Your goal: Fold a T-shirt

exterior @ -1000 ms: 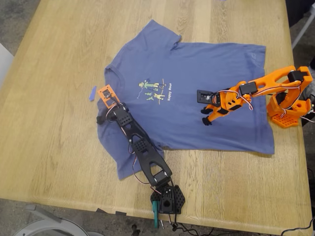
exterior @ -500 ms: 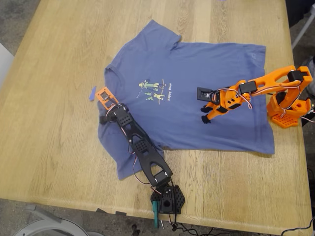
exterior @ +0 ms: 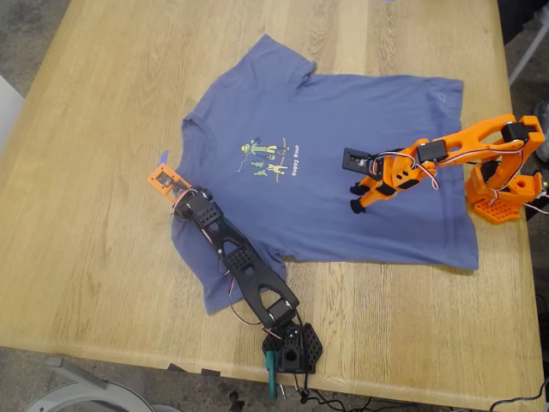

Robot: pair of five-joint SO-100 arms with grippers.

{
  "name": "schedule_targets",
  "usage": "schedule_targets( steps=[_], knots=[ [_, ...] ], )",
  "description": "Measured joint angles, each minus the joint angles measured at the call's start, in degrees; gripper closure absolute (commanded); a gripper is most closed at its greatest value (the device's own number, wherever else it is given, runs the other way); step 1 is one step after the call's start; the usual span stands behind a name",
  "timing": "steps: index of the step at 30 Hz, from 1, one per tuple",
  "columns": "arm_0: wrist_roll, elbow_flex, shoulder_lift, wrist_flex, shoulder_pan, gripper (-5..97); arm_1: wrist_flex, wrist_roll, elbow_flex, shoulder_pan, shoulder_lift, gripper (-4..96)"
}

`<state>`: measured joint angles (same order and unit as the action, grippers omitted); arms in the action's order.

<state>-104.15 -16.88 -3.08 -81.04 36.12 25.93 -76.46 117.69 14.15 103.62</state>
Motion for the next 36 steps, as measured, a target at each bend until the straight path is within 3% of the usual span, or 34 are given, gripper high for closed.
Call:
schedule_targets(
  steps=[22, 36],
  knots=[
    [-1.76, -0.18, 0.88, 0.97, -3.16, 92, -7.47, 4.57, 7.03, -7.38, -0.09, 67.2],
    [-1.76, -0.18, 0.88, 1.23, -4.48, 92, -18.98, 11.69, 5.98, -3.43, -9.49, 63.7]
  ],
)
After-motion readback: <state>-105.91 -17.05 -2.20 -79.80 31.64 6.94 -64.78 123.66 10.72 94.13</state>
